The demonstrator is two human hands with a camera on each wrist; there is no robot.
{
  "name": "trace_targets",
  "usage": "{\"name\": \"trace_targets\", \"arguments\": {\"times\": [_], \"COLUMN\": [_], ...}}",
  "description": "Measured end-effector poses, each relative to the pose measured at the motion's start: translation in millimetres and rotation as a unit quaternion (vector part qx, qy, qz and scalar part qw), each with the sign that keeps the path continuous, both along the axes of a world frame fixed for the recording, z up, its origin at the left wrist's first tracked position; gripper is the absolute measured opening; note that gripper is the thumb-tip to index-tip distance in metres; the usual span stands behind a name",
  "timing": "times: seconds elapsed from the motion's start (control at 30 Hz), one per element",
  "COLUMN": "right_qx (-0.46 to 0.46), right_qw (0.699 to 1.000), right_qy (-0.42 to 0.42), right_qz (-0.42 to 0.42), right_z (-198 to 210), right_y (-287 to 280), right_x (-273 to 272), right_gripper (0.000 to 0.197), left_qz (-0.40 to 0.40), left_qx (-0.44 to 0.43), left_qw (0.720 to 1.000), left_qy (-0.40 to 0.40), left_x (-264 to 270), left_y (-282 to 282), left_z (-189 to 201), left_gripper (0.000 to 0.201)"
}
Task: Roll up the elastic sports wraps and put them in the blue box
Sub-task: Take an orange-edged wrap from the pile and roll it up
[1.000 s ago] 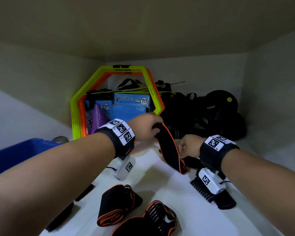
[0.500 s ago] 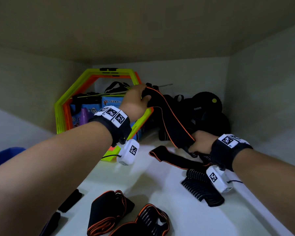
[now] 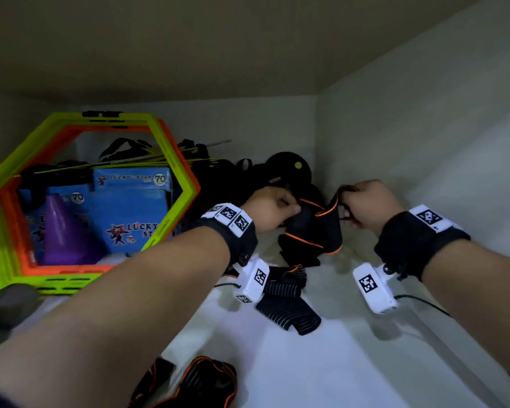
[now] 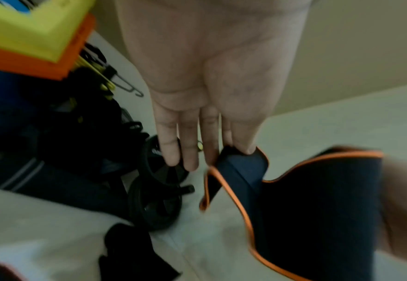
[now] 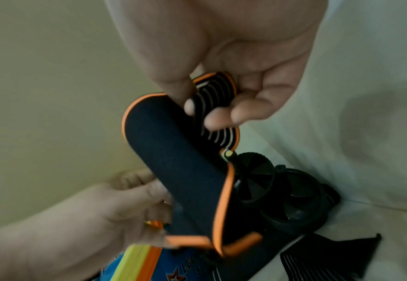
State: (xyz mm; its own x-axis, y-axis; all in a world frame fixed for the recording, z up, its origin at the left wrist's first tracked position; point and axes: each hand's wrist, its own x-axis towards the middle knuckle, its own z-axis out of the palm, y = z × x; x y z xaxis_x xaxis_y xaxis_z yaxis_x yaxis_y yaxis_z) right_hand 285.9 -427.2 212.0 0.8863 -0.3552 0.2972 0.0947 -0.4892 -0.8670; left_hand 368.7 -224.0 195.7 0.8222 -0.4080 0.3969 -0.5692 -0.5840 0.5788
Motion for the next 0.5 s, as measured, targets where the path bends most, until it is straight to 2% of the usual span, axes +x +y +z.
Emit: {"name": "trace_targets", "arguments": {"times": [0.1,0.17,0.23,0.33,0.43,0.5], "right_qx": [-0.011,-0.036,-0.057,-0.061,-0.076,-0.088], "right_qw": [0.998,0.997,0.997,0.998,0.995,0.993], "right_qy": [-0.04,-0.041,-0.032,-0.004,0.061,0.078], "right_qz": [-0.043,-0.054,-0.049,-0.034,-0.009,0.008], "right_z": [7.2,11.6,15.5,18.5,14.0,10.1], "right_y": [-9.8,-17.4,-21.1,-26.4,-29.3,-28.6], "right_x": [-11.1,-19.2,-26.1,-35.9,-46.2,-52.2], "right_gripper": [0.02,0.018,0.019,0.021,0.007,0.012], "left_qz": [-0.026,-0.012,0.0,0.003,-0.012,-0.015], "left_qx": [0.157,0.288,0.359,0.385,0.356,0.327], "left_qw": [0.986,0.956,0.929,0.917,0.929,0.941], "left_qy": [0.045,0.059,0.086,0.107,0.103,0.086], "left_x": [-2.5,-7.6,-7.9,-9.4,-11.5,-7.9], "left_y": [-30.0,-43.8,-48.1,-54.3,-56.7,-55.0], "left_z": [-21.1,-36.9,-53.2,-68.8,-67.5,-57.4], "left_gripper": [0.03,0.032,0.029,0.025,0.02,0.015]}}
